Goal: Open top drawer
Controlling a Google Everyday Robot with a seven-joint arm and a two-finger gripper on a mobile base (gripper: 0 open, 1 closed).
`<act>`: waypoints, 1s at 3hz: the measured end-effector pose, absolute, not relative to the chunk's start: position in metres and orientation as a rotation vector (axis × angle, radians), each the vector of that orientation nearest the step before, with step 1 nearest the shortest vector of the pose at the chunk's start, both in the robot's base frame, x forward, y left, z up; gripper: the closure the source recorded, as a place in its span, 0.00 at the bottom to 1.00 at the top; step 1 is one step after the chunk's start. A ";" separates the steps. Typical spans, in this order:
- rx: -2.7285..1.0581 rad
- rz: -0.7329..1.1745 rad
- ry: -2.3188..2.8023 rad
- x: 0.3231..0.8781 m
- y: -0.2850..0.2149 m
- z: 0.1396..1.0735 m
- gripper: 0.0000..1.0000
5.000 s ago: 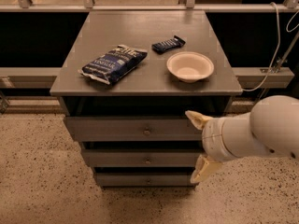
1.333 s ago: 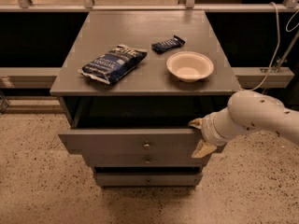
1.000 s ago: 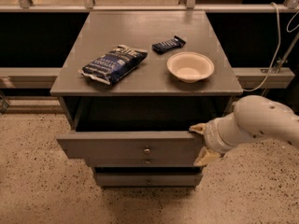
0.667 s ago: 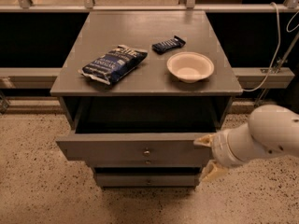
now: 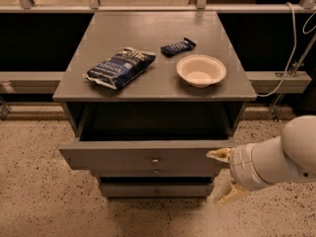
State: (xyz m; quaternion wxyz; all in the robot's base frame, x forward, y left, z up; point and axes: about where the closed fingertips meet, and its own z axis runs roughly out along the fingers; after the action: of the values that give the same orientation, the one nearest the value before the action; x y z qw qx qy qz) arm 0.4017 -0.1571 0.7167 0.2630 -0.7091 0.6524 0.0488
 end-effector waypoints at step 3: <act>-2.023 0.071 1.726 0.499 -0.139 0.682 0.26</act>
Offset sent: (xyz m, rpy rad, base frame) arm 0.1057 0.0250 -0.0242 -0.0892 -0.0485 0.0855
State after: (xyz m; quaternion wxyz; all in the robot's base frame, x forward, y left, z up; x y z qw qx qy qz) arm 0.4988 -0.1393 0.6817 0.2382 -0.7386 0.6301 0.0258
